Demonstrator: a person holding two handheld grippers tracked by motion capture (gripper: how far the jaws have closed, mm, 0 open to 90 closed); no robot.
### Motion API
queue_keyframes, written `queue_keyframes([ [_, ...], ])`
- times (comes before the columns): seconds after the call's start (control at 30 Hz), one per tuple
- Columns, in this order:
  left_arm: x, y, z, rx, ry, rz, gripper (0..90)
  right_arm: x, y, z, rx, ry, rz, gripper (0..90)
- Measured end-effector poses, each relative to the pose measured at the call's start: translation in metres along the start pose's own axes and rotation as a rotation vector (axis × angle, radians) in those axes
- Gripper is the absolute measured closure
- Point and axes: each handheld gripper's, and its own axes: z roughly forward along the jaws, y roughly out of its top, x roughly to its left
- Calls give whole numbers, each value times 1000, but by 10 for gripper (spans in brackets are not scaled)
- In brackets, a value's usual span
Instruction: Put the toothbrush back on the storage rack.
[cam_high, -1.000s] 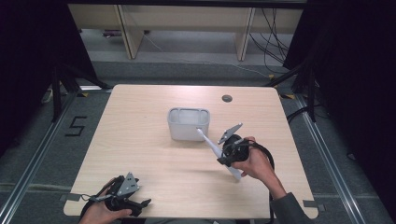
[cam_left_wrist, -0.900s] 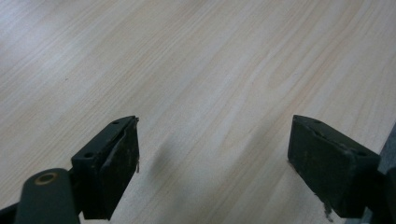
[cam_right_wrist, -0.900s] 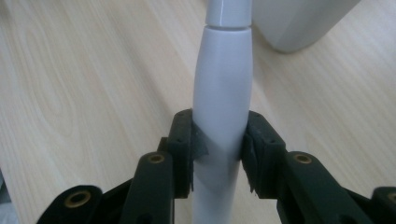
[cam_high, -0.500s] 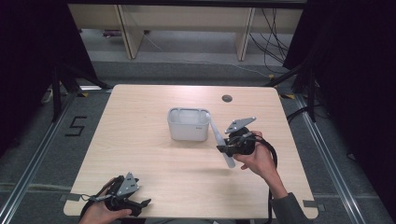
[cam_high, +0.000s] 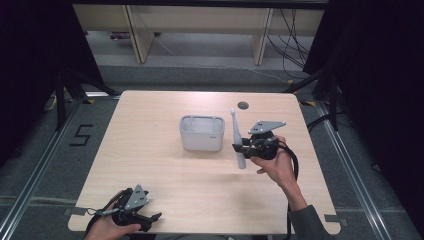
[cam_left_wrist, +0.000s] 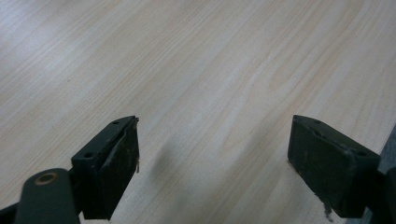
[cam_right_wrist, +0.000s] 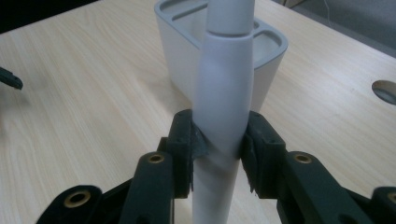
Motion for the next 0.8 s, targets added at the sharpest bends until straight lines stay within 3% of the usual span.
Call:
queue_keyframes([
  [0.37, 0, 0, 0, 6, -1, 1, 164, -10, 7, -2, -101, -29, 17, 669],
  [0.43, 0, 0, 0, 0, 3, -2, 164, -10, 8, -2, -104, -12, 49, 669],
  [0.47, 0, 0, 0, 0, 1, -2, 164, -12, 9, -3, -110, -29, 27, 669],
  [0.57, 0, 0, 0, 4, -1, 0, 164, -16, 13, -2, -120, -17, 27, 669],
  [0.67, 0, 0, 0, 1, -1, -1, 164, -16, 16, -2, -124, -23, 66, 669],
  [0.7, 0, 0, 0, 5, -2, 1, 164, -18, 18, -2, -129, -35, 39, 669],
  [0.8, 0, 0, 0, 0, 2, -3, 164, -17, 23, -1, -137, -35, 58, 669],
])
